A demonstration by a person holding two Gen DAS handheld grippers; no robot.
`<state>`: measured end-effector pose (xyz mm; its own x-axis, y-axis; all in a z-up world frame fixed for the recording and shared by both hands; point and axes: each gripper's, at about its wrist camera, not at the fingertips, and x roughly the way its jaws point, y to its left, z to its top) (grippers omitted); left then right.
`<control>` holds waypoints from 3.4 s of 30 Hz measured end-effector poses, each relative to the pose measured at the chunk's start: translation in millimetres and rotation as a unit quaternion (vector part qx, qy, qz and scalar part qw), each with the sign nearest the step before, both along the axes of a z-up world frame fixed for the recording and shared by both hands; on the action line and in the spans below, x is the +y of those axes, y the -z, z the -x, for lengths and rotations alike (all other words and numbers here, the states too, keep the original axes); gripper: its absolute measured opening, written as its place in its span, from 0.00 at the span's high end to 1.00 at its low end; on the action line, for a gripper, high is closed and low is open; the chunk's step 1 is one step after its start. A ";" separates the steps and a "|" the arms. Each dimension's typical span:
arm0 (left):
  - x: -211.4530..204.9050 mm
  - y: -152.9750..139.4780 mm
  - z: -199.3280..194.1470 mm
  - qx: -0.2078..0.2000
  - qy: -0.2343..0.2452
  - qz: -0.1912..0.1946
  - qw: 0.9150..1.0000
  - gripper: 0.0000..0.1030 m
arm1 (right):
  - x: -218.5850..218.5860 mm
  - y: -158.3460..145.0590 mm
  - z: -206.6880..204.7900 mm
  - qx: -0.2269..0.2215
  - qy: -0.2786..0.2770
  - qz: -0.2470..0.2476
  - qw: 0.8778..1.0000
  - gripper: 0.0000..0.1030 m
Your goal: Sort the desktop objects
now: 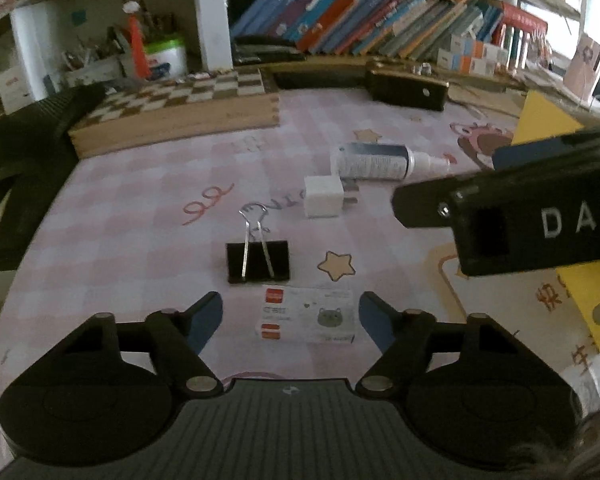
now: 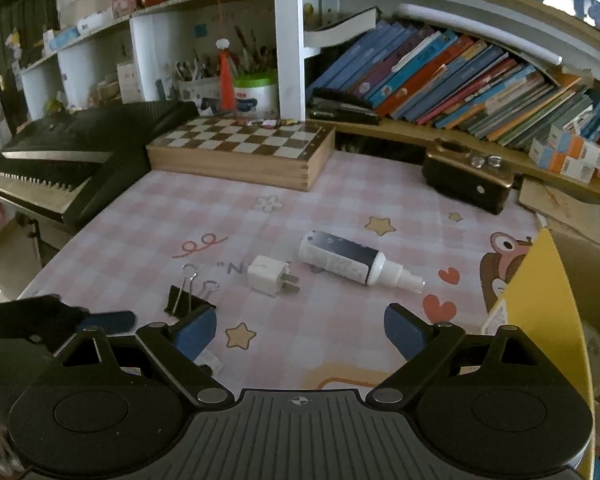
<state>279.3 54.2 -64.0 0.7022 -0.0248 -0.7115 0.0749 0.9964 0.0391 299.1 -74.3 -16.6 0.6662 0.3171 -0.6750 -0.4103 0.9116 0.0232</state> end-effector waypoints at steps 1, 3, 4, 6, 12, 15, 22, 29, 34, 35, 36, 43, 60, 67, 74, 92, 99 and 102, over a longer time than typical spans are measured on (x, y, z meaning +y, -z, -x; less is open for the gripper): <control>-0.7 2.8 -2.0 0.005 0.001 0.000 1.000 0.35 | 0.6 1.3 -2.3 0.003 -0.001 0.000 1.000 0.10; -1.2 7.6 -4.7 0.015 0.004 0.004 1.000 0.40 | 2.3 3.7 -6.5 0.009 -0.003 -0.001 1.000 0.10; -1.4 9.1 -5.1 0.016 0.006 0.007 1.000 0.43 | 3.5 5.1 -9.1 0.013 -0.004 -0.002 1.000 0.10; -1.4 8.7 -4.6 0.013 0.011 0.011 1.000 0.50 | 6.0 8.0 -13.8 0.019 -0.005 -0.004 1.000 0.10; 9.7 3.9 -1.7 0.021 -0.002 0.036 0.999 0.51 | 18.7 17.3 -29.7 0.036 -0.008 -0.014 0.999 0.12; 23.8 -3.8 4.9 0.017 -0.028 0.044 0.998 0.51 | 26.4 21.3 -39.0 0.036 -0.001 -0.016 0.999 0.17; 53.3 -22.1 31.5 0.005 -0.091 0.046 0.995 0.51 | 38.9 42.8 -62.6 0.057 0.026 -0.032 0.998 0.35; 64.5 -29.6 48.8 0.007 -0.119 0.039 0.992 0.51 | 48.8 58.4 -70.4 0.057 0.030 -0.033 0.997 0.53; 64.2 -34.0 50.9 -0.002 -0.117 0.041 0.992 0.51 | 44.2 56.3 -68.1 0.042 0.030 -0.041 0.998 0.56; 63.9 -35.4 50.9 -0.005 -0.115 0.042 0.992 0.51 | 42.6 53.9 -66.7 0.038 0.028 -0.042 0.998 0.56; 63.2 -36.9 50.6 -0.009 -0.113 0.043 0.993 0.51 | 41.1 50.9 -65.3 0.033 0.026 -0.043 0.998 0.56; 59.5 -50.0 50.8 -0.038 -0.087 0.057 0.994 0.51 | 28.2 18.6 -43.8 -0.005 0.005 -0.055 0.998 0.56; 73.4 -106.0 84.0 -0.095 -0.009 0.124 0.988 0.51 | -15.0 -45.5 48.6 0.002 -0.027 -0.089 0.996 0.56; 76.3 -97.2 98.3 -0.072 0.024 0.138 0.988 0.51 | -17.3 -42.2 84.2 0.017 0.010 -0.096 0.995 0.56; 79.8 -97.3 120.5 -0.056 0.059 0.154 0.985 0.51 | -21.6 -42.8 121.9 0.033 0.042 -0.093 0.994 0.56; 84.4 -82.9 187.5 -0.008 0.112 0.194 0.975 0.51 | -28.5 -29.3 215.5 0.073 0.118 -0.106 0.985 0.56; 77.0 -79.4 206.3 0.000 0.144 0.192 0.971 0.51 | -34.0 -24.5 245.1 0.074 0.145 -0.111 0.981 0.56; 72.3 -79.2 210.1 0.001 0.158 0.192 0.969 0.51 | -38.2 -22.5 257.0 0.074 0.158 -0.111 0.978 0.56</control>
